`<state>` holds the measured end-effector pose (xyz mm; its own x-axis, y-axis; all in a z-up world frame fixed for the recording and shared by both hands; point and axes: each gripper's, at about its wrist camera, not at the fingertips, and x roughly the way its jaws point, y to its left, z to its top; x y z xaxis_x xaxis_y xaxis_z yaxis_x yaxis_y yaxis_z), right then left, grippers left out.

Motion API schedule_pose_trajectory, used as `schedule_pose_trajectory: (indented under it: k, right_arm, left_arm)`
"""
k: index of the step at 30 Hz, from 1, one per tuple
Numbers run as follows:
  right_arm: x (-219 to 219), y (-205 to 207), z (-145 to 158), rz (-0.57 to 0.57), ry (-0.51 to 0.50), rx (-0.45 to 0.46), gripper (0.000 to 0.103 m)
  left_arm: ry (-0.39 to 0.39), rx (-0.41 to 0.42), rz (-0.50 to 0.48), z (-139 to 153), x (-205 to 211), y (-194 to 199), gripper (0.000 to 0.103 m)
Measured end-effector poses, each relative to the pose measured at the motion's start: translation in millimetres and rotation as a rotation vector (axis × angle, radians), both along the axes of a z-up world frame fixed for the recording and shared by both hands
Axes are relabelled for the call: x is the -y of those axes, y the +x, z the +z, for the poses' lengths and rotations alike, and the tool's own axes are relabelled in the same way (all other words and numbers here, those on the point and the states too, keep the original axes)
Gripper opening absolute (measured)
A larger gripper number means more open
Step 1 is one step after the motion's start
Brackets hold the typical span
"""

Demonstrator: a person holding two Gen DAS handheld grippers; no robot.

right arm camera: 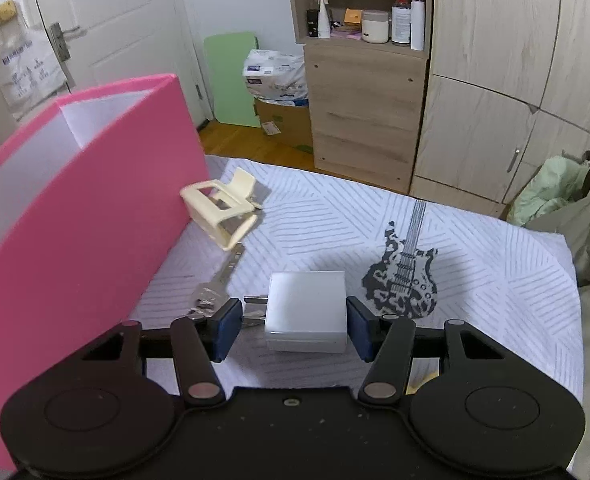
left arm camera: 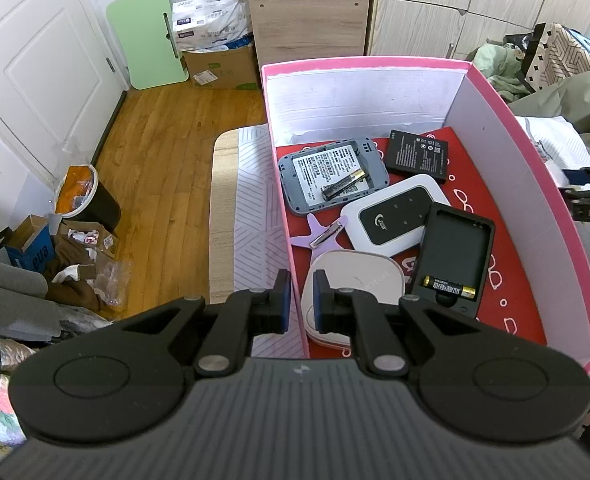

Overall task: Organize rigid objects
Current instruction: 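Grasp the white charger plug with the right tool, then carry the white charger plug into the pink box and release it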

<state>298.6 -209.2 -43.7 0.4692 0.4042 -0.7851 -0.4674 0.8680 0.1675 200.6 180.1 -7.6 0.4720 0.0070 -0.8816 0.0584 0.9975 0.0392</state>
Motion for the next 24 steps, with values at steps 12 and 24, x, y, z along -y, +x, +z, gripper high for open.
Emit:
schedule_pose_trajectory:
  k: [12, 24]
  right_arm:
    - [-13.2, -55.4, 112.7, 0.240, 0.194, 0.176, 0.061]
    - [-130.2, -63.0, 100.3, 0.615, 0.179, -0.121, 0.061]
  left_arm:
    - [-0.016, 0.003, 0.006, 0.9, -2.0, -0.3, 0.010]
    - [-0.034, 0.005, 0.008, 0.7, -6.7, -1.4, 0.010]
